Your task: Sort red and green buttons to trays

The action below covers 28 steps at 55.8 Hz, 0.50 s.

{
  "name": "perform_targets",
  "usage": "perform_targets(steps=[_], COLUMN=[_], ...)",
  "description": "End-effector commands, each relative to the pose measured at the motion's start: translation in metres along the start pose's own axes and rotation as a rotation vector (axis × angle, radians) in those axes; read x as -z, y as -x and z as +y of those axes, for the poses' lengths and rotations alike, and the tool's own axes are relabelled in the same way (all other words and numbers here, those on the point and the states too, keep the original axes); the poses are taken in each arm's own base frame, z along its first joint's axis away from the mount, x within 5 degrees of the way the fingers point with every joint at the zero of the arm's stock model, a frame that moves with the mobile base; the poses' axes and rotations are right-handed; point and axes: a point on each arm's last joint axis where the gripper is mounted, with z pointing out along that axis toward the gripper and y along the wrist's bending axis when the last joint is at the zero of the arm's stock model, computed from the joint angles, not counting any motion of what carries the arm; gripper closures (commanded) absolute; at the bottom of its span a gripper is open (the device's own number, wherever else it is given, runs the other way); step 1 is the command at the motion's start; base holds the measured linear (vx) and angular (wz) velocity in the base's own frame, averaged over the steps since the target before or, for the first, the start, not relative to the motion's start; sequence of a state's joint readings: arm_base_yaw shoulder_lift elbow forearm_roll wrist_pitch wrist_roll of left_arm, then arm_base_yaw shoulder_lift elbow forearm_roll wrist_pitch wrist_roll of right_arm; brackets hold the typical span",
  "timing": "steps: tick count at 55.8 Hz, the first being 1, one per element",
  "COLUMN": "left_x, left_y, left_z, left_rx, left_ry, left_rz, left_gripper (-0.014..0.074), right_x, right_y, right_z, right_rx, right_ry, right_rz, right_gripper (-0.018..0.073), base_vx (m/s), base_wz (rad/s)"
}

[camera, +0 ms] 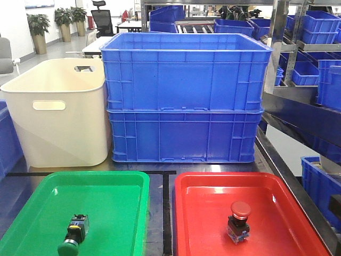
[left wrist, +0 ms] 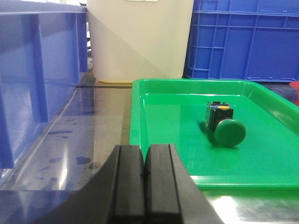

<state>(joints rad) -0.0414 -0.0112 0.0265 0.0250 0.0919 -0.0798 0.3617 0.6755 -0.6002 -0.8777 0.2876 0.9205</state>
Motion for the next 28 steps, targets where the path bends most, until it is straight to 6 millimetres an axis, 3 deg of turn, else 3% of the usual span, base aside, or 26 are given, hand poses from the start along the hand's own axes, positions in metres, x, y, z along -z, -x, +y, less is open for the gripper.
perform_targets(steps=[1, 8, 23, 28], left_x=[0.003, 0.003, 0.003, 0.003], left_y=[0.014, 0.014, 0.014, 0.014], left_z=[-0.001, -0.001, -0.001, -0.001], left_rx=[0.010, 0.010, 0.010, 0.010], left_ry=[-0.006, -0.006, -0.006, -0.006], left_rz=[-0.113, -0.113, -0.113, -0.113], left_gripper=[0.0603, 0.0603, 0.0602, 0.0602], right_x=[0.007, 0.016, 0.044, 0.055], right_y=[0.014, 0.015, 0.013, 0.015], right_z=[0.002, 0.003, -0.005, -0.011], right_rx=[0.002, -0.014, 0.158, 0.131], right_ry=[0.042, 0.065, 0.046, 0.006], right_rz=[-0.066, -0.074, -0.083, -0.112], right_gripper=[0.0389, 0.0575, 0.0571, 0.0571], base_vx=[0.00, 0.00, 0.00, 0.00], base_wz=[0.00, 0.00, 0.00, 0.00])
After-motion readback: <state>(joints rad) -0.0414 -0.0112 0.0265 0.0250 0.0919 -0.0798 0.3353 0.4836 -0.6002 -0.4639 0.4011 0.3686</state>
